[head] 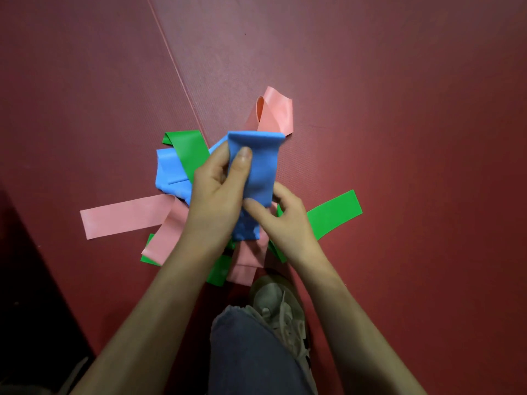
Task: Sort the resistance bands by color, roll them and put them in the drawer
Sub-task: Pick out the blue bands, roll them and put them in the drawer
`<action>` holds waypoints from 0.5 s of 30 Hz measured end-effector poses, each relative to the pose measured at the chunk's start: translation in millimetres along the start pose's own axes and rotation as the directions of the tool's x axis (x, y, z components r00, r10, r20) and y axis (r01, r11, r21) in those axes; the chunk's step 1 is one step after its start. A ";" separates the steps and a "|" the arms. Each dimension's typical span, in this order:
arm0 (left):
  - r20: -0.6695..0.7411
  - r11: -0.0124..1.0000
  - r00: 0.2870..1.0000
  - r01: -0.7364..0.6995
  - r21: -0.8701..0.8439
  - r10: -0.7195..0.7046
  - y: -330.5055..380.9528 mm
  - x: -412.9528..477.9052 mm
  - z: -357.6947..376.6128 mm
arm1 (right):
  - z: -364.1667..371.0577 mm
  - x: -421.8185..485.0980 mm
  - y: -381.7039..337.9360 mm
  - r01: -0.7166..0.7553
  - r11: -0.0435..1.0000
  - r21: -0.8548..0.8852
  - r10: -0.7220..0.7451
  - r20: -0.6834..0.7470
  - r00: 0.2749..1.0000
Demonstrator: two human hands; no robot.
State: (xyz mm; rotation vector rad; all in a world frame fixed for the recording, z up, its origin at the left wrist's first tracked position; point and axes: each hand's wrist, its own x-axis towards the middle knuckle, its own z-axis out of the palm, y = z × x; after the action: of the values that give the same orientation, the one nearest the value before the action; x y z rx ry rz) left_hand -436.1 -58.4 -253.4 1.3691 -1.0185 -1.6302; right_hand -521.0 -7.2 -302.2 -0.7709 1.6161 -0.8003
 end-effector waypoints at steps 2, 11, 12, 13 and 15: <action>-0.047 1.000 0.999 0.009 -0.020 -0.010 2.3 2.8 -3.2 | -2.3 -2.2 1.1 0.011 1.000 -0.021 -0.010 0.065 0.998; -0.075 0.996 0.995 0.062 -0.069 -0.067 8.4 2.0 -10.3 | 5.5 -12.0 18.3 0.061 0.881 -0.469 0.041 0.203 0.978; -0.089 0.995 0.994 0.060 -0.074 -0.067 8.4 2.9 -11.9 | 7.2 -15.5 17.0 0.038 0.888 -0.458 0.055 0.189 0.980; -0.102 0.995 0.992 0.063 -0.078 -0.071 8.7 4.0 -13.9 | 9.4 -19.0 16.4 0.013 0.898 -0.439 0.077 0.186 0.980; -0.112 0.993 0.990 0.076 -0.092 -0.086 8.8 6.1 -18.8 | 15.4 -25.1 16.8 0.005 0.914 -0.405 0.090 0.213 0.973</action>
State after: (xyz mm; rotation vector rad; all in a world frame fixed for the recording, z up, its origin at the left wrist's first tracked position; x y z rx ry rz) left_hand -417.8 -69.3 -249.6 1.4444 -0.8239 -1.6142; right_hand -502.8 21.2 -304.9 -1.0745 1.5998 -0.3275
